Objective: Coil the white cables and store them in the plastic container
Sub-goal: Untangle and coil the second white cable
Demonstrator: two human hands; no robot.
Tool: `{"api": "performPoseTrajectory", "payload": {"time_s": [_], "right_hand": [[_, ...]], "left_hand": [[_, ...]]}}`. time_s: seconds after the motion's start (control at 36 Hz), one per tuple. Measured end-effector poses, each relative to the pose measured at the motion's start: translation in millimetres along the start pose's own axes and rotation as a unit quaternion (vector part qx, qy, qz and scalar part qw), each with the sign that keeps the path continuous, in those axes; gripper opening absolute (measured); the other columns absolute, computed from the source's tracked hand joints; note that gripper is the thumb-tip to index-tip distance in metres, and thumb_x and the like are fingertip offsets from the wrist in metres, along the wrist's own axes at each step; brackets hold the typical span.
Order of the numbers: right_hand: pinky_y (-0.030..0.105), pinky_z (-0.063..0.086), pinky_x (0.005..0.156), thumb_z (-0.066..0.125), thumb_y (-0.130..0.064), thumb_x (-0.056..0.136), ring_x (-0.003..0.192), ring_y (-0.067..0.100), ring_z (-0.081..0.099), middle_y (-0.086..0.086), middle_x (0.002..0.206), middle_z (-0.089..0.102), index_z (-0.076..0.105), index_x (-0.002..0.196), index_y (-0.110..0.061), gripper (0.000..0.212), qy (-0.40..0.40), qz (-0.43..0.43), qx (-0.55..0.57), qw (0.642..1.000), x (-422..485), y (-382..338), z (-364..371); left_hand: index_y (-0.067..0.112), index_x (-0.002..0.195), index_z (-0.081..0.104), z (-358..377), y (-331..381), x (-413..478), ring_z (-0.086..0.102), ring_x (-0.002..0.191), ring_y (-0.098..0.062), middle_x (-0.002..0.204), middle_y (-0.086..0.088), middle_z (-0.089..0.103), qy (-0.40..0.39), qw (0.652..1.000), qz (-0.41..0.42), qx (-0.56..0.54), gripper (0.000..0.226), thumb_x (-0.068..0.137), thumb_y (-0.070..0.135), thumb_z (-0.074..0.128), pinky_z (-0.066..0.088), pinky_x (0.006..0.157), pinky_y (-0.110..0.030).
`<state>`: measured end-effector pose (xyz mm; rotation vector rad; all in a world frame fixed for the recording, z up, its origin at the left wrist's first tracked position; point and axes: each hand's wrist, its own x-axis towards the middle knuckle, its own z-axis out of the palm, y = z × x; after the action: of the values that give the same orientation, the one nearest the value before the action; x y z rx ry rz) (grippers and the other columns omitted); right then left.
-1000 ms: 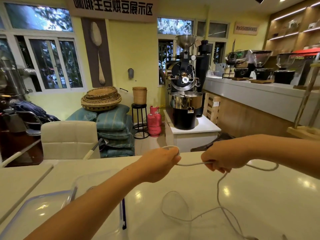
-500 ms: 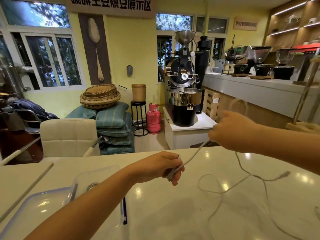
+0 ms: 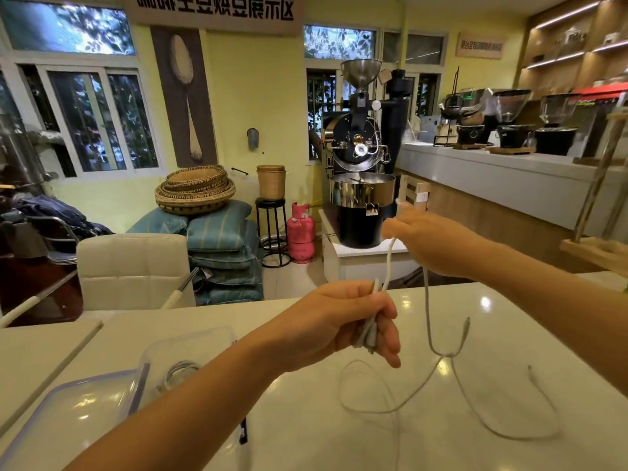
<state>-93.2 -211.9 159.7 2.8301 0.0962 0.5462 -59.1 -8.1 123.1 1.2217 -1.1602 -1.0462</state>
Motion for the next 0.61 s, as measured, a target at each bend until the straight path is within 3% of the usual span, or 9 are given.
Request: {"api": "performPoseTrajectory", "payload": {"time_s": [0.06,0.11,0.14,0.19,0.25,0.31,0.36,0.47,0.61], "right_hand": [[0.022,0.032,0.087,0.039,0.004,0.089,0.094,0.015,0.047,0.016,0.105,0.056,0.053,0.107,-0.005,0.025,0.001,0.049,0.124,0.991,2.4,-9.5,7.0],[0.026,0.041,0.078,0.041,0.004,0.088,0.094,0.031,0.055,0.020,0.099,0.059,0.058,0.100,-0.002,0.021,-0.002,0.104,0.262,0.960,2.9,-21.8,16.9],[0.029,0.043,0.072,0.041,0.003,0.088,0.092,0.041,0.054,0.022,0.092,0.060,0.060,0.094,-0.001,0.020,0.000,0.117,0.356,0.927,1.5,-30.7,22.2],[0.037,0.045,0.065,0.034,0.003,0.090,0.087,0.051,0.050,0.015,0.069,0.054,0.057,0.075,-0.010,0.030,0.013,0.126,0.571,0.811,-4.0,-53.0,25.7],[0.039,0.052,0.069,0.028,0.004,0.092,0.090,0.041,0.061,0.000,0.064,0.046,0.048,0.070,-0.015,0.035,0.054,0.124,0.666,0.733,-6.4,-71.7,33.7],[0.020,0.056,0.066,0.035,0.005,0.091,0.071,0.002,0.067,-0.006,0.070,0.054,0.052,0.091,0.001,0.017,0.076,0.089,0.647,0.753,-5.7,-82.0,45.6],[0.021,0.055,0.071,0.044,0.001,0.089,0.070,0.001,0.065,-0.004,0.076,0.061,0.053,0.100,0.006,0.014,0.028,0.067,0.625,0.777,-3.1,-85.1,59.0],[0.014,0.054,0.068,0.049,-0.007,0.089,0.071,0.000,0.067,0.012,0.090,0.068,0.055,0.078,-0.019,0.018,-0.025,0.071,0.634,0.770,-5.6,-83.5,72.9],[0.018,0.057,0.064,0.051,-0.015,0.089,0.065,0.008,0.070,-0.008,0.067,0.072,0.063,0.072,-0.018,0.021,-0.077,0.092,0.681,0.722,-13.4,-71.0,81.5]], "left_hand": [[0.014,0.080,0.053,2.7,8.4,0.2,0.065,0.063,-0.012,0.064,0.004,0.068,-0.010,0.999,0.029,0.009,0.020,0.087,0.022,0.036,0.047,0.071,-0.030],[0.014,0.080,0.053,3.8,16.6,1.5,0.065,0.062,-0.012,0.064,0.003,0.067,-0.016,0.998,0.061,0.006,0.021,0.087,0.019,0.035,0.046,0.073,-0.035],[0.013,0.080,0.053,4.1,20.2,2.6,0.065,0.062,-0.012,0.064,0.003,0.067,-0.017,0.997,0.075,0.003,0.021,0.088,0.018,0.034,0.049,0.072,-0.034],[0.011,0.080,0.053,4.2,26.4,5.7,0.065,0.061,-0.012,0.064,0.002,0.067,-0.011,0.995,0.102,-0.005,0.021,0.088,0.017,0.034,0.054,0.067,-0.026],[0.009,0.080,0.052,3.2,32.0,9.3,0.065,0.061,-0.012,0.064,0.001,0.067,0.001,0.992,0.122,-0.017,0.020,0.088,0.017,0.035,0.055,0.059,-0.019],[0.010,0.079,0.053,-0.5,38.6,12.9,0.065,0.060,-0.011,0.063,0.000,0.067,0.024,0.989,0.138,-0.042,0.020,0.087,0.018,0.037,0.053,0.053,-0.016],[0.011,0.078,0.054,-6.5,46.1,15.9,0.065,0.060,-0.011,0.063,-0.001,0.067,0.053,0.983,0.166,-0.050,0.020,0.087,0.020,0.038,0.054,0.056,-0.018],[0.011,0.078,0.053,-19.6,63.8,16.7,0.066,0.059,-0.011,0.060,0.000,0.068,0.096,0.967,0.227,-0.061,0.024,0.090,0.017,0.033,0.057,0.064,-0.022],[0.011,0.079,0.052,-28.3,75.9,12.8,0.063,0.056,-0.009,0.058,0.001,0.066,0.125,0.955,0.262,-0.067,0.027,0.092,0.014,0.029,0.057,0.065,-0.023]]}}
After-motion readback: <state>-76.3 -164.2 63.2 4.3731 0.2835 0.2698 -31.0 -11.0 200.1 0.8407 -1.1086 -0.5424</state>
